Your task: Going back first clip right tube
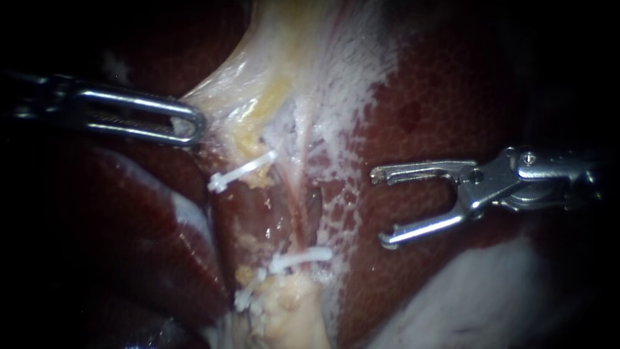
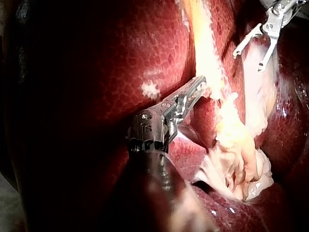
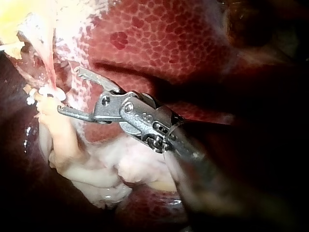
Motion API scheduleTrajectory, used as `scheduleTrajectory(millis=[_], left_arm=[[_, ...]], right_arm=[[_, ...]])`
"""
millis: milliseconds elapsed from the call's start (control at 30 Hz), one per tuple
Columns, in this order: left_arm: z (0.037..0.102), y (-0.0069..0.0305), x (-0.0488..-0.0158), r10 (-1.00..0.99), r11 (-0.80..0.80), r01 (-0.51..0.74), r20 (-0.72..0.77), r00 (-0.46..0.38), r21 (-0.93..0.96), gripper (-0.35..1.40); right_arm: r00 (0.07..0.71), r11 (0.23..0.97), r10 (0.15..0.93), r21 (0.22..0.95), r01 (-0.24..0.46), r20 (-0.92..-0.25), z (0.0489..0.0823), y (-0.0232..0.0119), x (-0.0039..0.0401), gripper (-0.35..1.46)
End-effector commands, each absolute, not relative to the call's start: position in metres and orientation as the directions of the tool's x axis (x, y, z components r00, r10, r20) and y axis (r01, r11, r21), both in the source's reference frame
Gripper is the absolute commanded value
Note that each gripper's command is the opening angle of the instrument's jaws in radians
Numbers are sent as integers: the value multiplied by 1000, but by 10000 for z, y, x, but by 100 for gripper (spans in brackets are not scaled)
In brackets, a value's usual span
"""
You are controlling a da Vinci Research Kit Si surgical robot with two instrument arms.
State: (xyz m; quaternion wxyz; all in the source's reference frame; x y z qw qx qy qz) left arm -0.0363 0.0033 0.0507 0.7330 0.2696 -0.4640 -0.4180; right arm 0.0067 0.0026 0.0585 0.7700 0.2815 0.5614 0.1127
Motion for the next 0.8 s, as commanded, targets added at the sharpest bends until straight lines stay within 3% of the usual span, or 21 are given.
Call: scheduleTrajectory(millis=[33,367,800], left_arm=[[512,32,-365,-866,499,363,447,223,787,-35],[549,17,-388,-874,483,349,417,249,803,-33],[545,7,-408,-871,486,332,416,262,808,-32]], right_arm=[[344,816,489,560,143,-801,586,26,66,60],[344,815,491,561,144,-800,583,28,64,60],[344,814,492,563,143,-799,580,29,63,60]])
